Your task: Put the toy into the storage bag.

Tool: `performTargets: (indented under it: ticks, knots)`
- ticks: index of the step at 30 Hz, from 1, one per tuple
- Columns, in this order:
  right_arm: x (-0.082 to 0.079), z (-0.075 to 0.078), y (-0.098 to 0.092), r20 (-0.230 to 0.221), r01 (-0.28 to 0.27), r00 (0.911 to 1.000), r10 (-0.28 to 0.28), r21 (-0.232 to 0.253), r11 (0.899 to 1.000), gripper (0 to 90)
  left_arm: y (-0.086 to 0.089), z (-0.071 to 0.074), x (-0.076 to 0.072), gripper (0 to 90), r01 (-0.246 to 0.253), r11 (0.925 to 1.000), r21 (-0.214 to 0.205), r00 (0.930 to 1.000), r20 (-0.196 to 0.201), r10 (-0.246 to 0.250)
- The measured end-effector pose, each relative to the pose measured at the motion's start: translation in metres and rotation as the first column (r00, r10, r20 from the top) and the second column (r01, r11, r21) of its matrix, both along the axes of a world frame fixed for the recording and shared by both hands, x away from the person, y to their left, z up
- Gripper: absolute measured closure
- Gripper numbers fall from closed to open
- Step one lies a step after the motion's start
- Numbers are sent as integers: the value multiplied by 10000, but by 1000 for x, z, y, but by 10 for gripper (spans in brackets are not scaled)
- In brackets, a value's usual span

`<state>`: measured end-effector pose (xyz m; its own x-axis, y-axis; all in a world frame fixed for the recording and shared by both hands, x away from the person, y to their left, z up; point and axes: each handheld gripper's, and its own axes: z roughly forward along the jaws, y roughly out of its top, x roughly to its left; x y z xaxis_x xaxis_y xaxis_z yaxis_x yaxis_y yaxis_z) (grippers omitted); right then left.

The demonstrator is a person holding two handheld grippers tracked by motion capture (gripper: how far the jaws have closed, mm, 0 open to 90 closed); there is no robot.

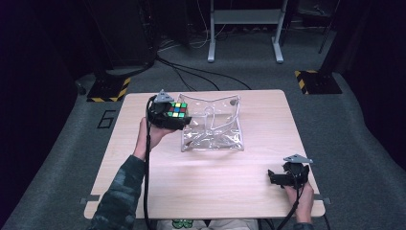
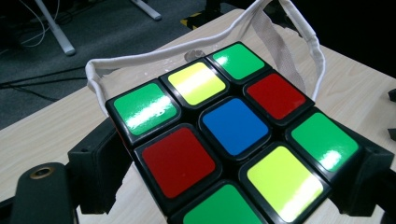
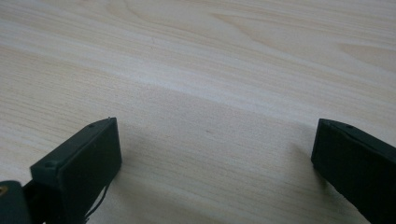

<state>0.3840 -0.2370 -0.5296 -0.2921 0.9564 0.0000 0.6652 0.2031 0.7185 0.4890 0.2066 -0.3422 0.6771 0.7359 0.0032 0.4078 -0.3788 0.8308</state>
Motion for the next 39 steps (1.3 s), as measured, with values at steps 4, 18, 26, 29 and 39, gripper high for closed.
performTargets:
  ticks: [4,18,26,29,39]
  knots:
    - [0,0,0,-1,2,10000,-2,2,10000,8,-3,3,5,144,-10,10000,82,10000,21,10]
    - [0,0,0,-8,8,10000,-8,5,10000,8,-14,6,27,144,-57,9998,178,9997,-233,61]
    - [0,0,0,-10,9,10000,-9,6,10000,8,-19,6,38,144,-110,9997,217,9995,-281,117]
    - [0,0,0,-6,6,10000,-6,7,10000,8,-21,5,42,144,-133,9996,243,9992,-377,143]
    - [0,0,0,-6,1,10000,-1,6,10000,8,-31,-3,57,144,-159,9985,521,9977,-649,192]
